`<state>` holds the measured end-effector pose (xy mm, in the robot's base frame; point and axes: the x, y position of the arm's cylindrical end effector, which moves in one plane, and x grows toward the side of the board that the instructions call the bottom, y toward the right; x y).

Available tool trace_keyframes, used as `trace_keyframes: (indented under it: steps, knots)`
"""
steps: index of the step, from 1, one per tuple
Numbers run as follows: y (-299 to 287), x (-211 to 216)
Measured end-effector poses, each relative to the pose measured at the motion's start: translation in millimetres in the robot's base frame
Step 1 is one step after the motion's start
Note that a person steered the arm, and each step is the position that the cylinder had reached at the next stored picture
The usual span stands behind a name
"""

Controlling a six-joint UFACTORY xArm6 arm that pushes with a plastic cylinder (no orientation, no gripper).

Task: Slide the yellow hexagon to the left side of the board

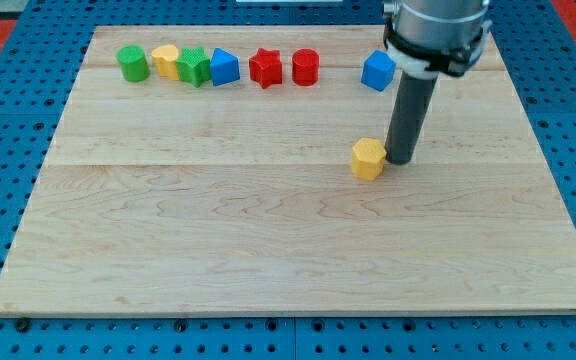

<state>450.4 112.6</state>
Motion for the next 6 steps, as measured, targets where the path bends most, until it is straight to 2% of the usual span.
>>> trace_keyframes:
  steps: [1, 2, 4, 5, 6]
  knots:
    - [-94.6, 4.2]
    - [-191.7, -13.3]
    - [-193.9, -54.0]
    - [-271.8, -37.5]
    - [-327.9, -40.2]
